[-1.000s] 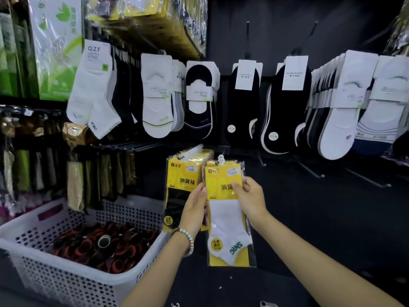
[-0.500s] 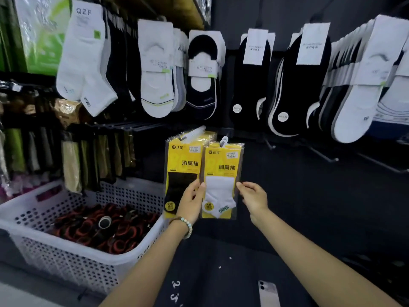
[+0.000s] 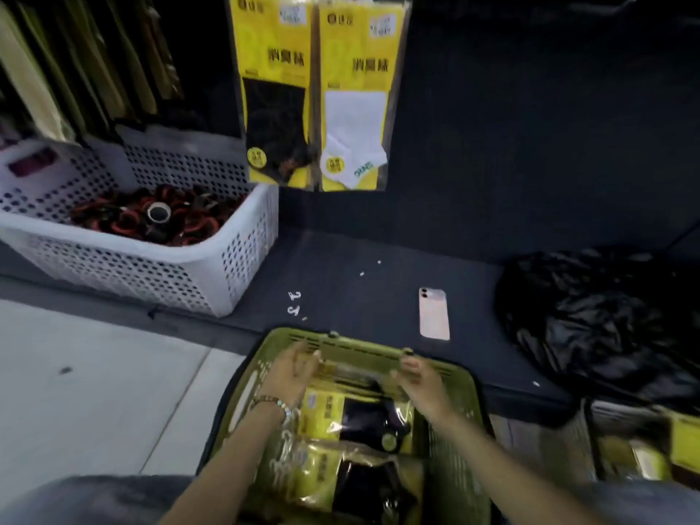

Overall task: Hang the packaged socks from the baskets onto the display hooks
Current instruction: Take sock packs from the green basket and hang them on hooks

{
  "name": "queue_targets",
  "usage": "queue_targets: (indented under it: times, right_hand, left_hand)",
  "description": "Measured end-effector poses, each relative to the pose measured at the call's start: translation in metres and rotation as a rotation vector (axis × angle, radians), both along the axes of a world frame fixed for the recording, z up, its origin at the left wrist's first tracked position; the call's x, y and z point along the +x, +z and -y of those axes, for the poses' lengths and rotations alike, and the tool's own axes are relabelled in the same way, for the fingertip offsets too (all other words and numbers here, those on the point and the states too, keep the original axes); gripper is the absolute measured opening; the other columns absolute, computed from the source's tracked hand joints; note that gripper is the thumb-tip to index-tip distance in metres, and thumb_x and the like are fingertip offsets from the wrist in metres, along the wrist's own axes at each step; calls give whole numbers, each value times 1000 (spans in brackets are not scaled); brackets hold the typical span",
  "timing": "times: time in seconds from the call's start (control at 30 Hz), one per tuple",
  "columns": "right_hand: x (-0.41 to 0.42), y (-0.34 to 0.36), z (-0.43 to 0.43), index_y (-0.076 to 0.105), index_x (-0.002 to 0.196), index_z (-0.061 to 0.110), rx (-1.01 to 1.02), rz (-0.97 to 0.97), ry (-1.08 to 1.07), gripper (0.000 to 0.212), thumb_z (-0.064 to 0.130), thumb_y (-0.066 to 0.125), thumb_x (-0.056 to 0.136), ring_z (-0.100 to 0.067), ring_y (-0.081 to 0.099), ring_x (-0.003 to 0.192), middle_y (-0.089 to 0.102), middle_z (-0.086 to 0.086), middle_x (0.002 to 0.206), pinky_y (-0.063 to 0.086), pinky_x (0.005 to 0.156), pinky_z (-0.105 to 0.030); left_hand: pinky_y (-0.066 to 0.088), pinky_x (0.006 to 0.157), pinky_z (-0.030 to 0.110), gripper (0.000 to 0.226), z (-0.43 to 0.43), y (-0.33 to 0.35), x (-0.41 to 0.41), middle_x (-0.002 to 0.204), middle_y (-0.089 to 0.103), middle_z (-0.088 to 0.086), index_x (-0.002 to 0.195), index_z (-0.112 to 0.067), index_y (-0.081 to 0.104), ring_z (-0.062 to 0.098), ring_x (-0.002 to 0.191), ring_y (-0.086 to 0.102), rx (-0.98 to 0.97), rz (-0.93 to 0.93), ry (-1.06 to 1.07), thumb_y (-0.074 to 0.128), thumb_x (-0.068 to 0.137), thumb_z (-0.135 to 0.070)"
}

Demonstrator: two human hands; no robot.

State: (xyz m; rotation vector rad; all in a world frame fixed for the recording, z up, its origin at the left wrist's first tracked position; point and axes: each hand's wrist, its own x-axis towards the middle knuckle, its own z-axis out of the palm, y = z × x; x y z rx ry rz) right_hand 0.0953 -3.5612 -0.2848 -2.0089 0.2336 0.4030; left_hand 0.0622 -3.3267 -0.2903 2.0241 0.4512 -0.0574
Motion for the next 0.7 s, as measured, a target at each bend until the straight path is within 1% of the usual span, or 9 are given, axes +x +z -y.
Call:
queue_targets:
  times: [0.13,0.2,0.23,0.3,0.37,0.47,0.6,0.67,0.7]
  right_hand:
    - [-52,-73,34,60,113,-2,-79,-315,-41,35,17,70,86,-25,60,101,64,-16,116,43,80,-28]
    - [-68,-94,47,56,122,-1,-82,-463,-73,46,22,70,85,-29,57,112,60,-18,125,44,86,-31]
    - [-75,-100,51,53,127,0,-70,-527,-78,50,23,69,86,-30,54,118,56,-18,130,43,91,-31]
    - [-86,-109,54,50,133,4,-52,-644,-53,52,27,66,89,-28,50,123,53,-16,136,41,98,-32]
    - [-92,-114,53,43,139,7,-30,-741,-50,62,33,65,88,-28,46,127,48,-13,141,39,99,-32]
    - [-96,-118,50,33,142,9,-12,-806,-87,72,36,69,85,-30,41,130,42,-13,143,37,101,-36]
    - [-97,-120,47,31,142,7,-20,-789,-106,80,33,74,80,-30,42,130,41,-14,145,38,98,-33]
    - [-97,-116,45,28,144,7,5,-768,-93,87,38,75,78,-29,39,133,37,-14,148,37,97,-32]
    - [-95,-114,43,24,147,7,39,-766,-73,94,43,75,77,-29,35,136,32,-14,151,35,100,-33]
  left_hand:
    - [41,91,32,46,6,-56,-54,123,56,11,128,-8,51,29,115,53,86,-266,-32,55,91,-35]
    - [37,94,30,51,3,-72,-69,134,50,13,133,-7,45,29,121,48,98,-411,-20,53,92,-35]
    - [35,99,33,53,2,-78,-74,138,46,14,135,-7,43,29,124,45,90,-473,-39,52,92,-37]
    - [32,104,38,57,0,-88,-78,141,43,10,139,-14,38,29,128,41,-3,-533,-117,54,90,-40]
    - [31,108,40,64,1,-95,-81,144,38,9,143,-17,30,28,131,37,-88,-559,-165,56,89,-38]
    - [31,109,46,66,5,-104,-83,146,35,12,143,-15,30,30,132,35,-127,-664,-209,52,89,-46]
    - [25,109,40,71,8,-115,-82,151,26,10,144,-14,28,27,136,28,-56,-821,-324,45,89,-55]
    - [23,110,40,72,9,-117,-81,153,22,10,146,-13,25,27,138,25,-58,-837,-324,43,90,-55]
    - [22,112,41,74,9,-117,-80,154,20,10,146,-13,23,27,139,23,-65,-848,-307,43,90,-56]
